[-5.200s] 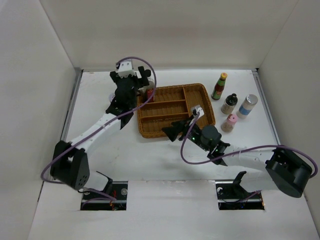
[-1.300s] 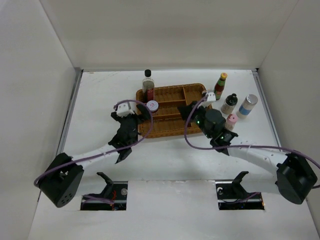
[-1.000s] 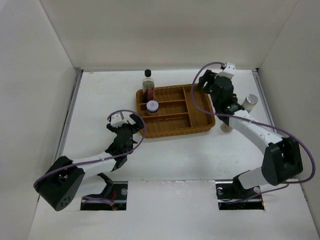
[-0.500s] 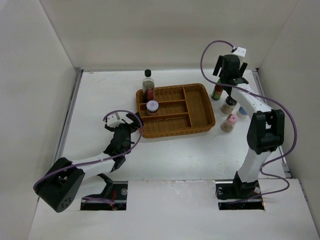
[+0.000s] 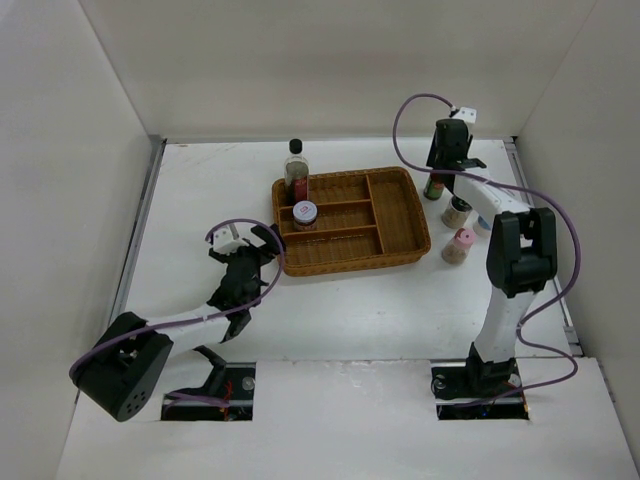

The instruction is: Organize the condiment bottles

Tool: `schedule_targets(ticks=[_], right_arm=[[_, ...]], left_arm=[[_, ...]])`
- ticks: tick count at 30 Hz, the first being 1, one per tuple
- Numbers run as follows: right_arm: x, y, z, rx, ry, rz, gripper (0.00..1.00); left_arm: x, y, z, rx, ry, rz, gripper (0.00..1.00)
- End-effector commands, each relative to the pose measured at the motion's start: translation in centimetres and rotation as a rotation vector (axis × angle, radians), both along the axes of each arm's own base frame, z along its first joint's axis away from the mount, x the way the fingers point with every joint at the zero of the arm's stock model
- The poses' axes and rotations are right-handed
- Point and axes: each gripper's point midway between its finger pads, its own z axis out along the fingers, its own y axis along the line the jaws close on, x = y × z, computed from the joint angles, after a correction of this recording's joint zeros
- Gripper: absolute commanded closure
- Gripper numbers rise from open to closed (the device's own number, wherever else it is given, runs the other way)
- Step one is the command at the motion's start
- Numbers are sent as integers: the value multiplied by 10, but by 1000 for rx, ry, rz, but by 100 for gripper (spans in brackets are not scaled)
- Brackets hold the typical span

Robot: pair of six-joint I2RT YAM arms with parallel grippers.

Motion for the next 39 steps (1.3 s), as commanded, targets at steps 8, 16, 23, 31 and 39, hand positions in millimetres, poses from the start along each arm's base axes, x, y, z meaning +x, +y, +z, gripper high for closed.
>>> schedule_targets(ticks=[8, 16, 23, 31, 39], right_arm=[[-21, 18, 177, -10, -429, 18, 71], [-37, 89, 203, 37, -490, 185, 71], [-33, 181, 199, 133, -495, 377, 71], [-25, 246, 182, 158, -464, 469, 71], [-16, 259, 132, 134, -386, 476, 71]], left_arm=[[4, -3, 13, -46, -44, -14, 0], [4, -2, 11, -55, -40, -15, 0], [5, -2, 11, -61, -41, -23, 0], [5, -3, 12, -73, -43, -39, 0], [5, 0, 11, -80, -39, -34, 0]])
